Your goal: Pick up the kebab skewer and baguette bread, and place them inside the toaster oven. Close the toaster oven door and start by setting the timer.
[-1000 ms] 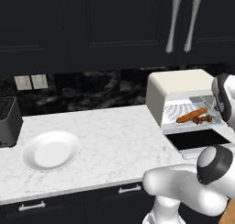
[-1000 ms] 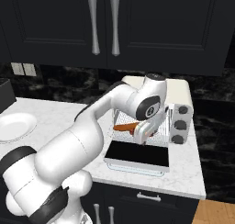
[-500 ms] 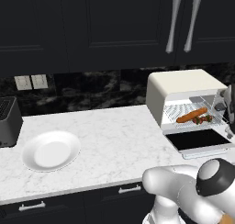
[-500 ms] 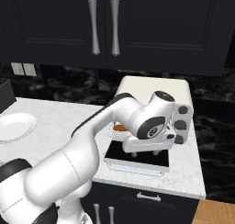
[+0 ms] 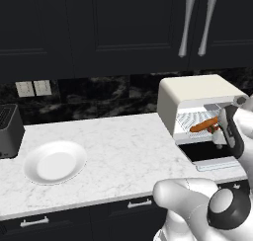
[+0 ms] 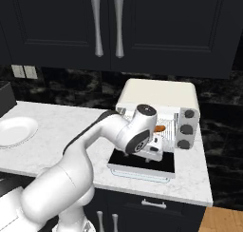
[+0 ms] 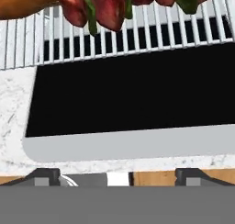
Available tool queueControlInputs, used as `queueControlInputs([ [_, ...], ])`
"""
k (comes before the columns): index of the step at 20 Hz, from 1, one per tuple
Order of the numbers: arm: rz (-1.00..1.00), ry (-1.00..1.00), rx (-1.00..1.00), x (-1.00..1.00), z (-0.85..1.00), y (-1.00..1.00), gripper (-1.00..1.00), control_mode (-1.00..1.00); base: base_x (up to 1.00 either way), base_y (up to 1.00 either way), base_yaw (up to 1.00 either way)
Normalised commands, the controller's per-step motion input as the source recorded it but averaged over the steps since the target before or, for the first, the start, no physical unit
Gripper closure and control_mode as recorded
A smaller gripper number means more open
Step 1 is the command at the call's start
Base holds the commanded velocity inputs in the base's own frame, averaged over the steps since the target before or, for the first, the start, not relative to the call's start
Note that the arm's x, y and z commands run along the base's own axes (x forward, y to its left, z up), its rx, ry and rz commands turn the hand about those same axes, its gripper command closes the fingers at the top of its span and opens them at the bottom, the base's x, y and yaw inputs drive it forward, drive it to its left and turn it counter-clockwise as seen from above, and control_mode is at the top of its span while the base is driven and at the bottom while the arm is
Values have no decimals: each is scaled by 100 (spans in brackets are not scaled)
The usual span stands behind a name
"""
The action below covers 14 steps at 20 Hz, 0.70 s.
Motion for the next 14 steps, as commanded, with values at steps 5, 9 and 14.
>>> queueControlInputs([
  [5, -14, 0, -1, 19, -40, -4, -100, -100, 0, 0, 0],
  [9, -4, 0, -1, 34, -29, -14, -100, -100, 0, 0, 0],
  [14, -7, 0, -2, 46, -6, -4, -100, -100, 0, 0, 0],
])
